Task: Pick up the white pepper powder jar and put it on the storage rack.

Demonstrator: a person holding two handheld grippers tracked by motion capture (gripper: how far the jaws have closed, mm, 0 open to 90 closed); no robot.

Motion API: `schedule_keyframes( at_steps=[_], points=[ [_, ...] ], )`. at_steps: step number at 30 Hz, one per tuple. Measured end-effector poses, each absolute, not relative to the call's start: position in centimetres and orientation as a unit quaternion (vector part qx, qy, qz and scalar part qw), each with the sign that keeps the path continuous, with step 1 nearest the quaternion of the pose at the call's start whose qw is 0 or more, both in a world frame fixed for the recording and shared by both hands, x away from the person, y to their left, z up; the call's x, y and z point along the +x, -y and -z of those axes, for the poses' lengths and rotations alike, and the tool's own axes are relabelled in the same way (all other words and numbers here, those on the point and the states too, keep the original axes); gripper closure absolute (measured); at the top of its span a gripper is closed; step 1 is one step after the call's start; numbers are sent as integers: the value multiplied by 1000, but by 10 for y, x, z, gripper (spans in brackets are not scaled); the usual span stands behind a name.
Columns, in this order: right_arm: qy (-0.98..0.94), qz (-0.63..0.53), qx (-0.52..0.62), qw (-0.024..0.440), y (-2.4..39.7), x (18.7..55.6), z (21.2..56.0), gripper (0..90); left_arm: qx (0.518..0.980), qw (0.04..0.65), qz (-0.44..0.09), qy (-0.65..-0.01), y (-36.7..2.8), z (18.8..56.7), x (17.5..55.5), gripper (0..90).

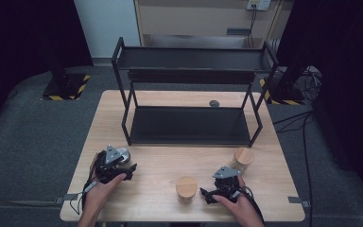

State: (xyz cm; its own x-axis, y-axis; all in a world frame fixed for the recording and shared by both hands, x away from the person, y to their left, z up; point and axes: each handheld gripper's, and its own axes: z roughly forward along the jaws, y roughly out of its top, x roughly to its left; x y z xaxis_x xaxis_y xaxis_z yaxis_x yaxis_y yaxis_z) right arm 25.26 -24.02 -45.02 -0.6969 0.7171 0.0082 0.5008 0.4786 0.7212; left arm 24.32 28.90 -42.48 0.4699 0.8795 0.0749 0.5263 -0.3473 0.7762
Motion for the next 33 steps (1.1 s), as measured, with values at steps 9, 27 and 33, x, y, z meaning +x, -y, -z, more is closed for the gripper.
schedule_keyframes(
  at_steps=[9,27,33],
  points=[
    [-847,-363,360,149,240,253,450,4,775,363,-247,-455,-293,434,241,115],
    [-847,-363,360,149,240,253,450,4,763,385,-251,-455,-295,435,235,292],
    [-847,-363,360,149,240,253,450,4,766,384,-256,-448,-290,428,230,293]
  ],
)
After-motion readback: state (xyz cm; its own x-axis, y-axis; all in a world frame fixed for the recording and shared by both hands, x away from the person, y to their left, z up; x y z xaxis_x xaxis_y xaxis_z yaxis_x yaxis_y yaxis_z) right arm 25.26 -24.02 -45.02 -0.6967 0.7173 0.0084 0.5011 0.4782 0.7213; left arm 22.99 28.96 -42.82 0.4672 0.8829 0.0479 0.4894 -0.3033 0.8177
